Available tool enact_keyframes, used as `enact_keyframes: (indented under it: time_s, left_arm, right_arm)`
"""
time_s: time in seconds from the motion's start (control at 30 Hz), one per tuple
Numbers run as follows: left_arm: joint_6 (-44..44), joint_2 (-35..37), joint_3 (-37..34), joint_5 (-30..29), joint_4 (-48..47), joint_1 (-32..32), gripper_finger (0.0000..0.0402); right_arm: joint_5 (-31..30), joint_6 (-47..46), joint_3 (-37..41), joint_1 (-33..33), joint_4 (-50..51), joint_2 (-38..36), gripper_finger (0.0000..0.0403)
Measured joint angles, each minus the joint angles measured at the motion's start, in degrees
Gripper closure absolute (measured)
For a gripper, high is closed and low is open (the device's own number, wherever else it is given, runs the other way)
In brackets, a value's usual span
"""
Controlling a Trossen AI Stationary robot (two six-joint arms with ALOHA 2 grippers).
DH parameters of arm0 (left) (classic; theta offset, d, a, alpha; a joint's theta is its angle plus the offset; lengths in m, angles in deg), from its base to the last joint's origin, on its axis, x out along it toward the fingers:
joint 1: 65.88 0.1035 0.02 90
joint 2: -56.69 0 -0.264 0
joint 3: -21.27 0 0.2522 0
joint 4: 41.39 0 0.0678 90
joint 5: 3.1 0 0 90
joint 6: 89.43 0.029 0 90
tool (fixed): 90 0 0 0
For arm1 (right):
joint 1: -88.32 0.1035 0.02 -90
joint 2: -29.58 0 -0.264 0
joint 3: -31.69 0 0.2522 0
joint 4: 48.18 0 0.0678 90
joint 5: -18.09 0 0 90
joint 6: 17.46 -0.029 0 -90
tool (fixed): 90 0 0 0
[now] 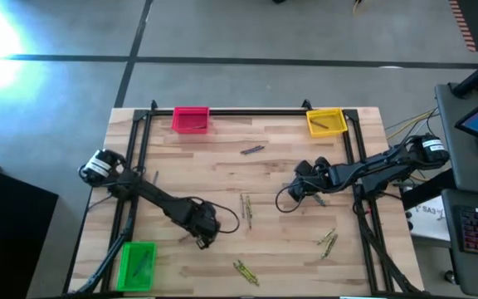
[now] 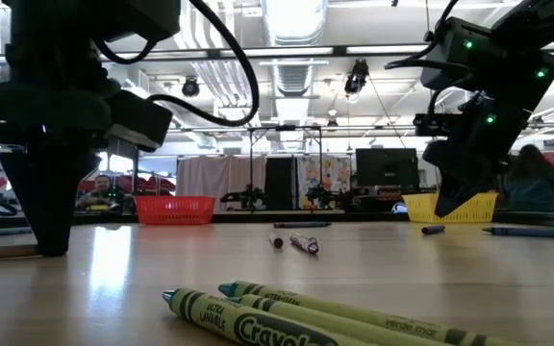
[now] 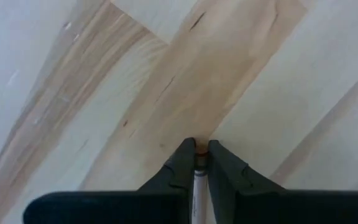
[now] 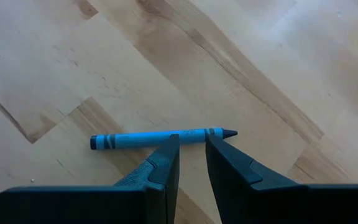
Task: Sort crayons
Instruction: Put the brown crayon into the red bin
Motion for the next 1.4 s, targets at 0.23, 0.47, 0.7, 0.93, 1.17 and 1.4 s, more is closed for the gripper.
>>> enact_keyframes:
  time_s: [0.23,0.47,0.7,0.93,1.17,1.4]
  left_arm:
    - [9.52,1.75,-0.25,0.06,-2.48,6.44,0.0399]
    - [18.13,4.43,-0.9,-13.29,-4.08,15.91,0.04]
    - [26.74,9.78,-8.13,-17.81,12.85,26.39,0.04]
    - [34.81,12.76,-20.83,-15.87,43.22,31.72,0.04]
    - [36.23,13.9,-26.37,-15.43,55.51,35.15,0.04]
    - [37.54,15.23,-27.14,-15.3,53.11,36.17,0.04]
  right_arm:
    - [0.07,0.27,0.0,0.0,0.01,0.0,0.033]
    - [0.48,0.82,0.06,0.0,0.0,0.0,0.033]
    - [0.46,1.36,0.42,-0.02,-0.04,0.0,0.033]
    - [0.43,1.48,0.42,-0.15,-1.79,0.0,0.033]
    - [0.39,1.5,0.42,-0.15,-7.07,0.0,0.033]
    - [0.39,1.49,0.42,-0.15,-7.77,0.0,0.033]
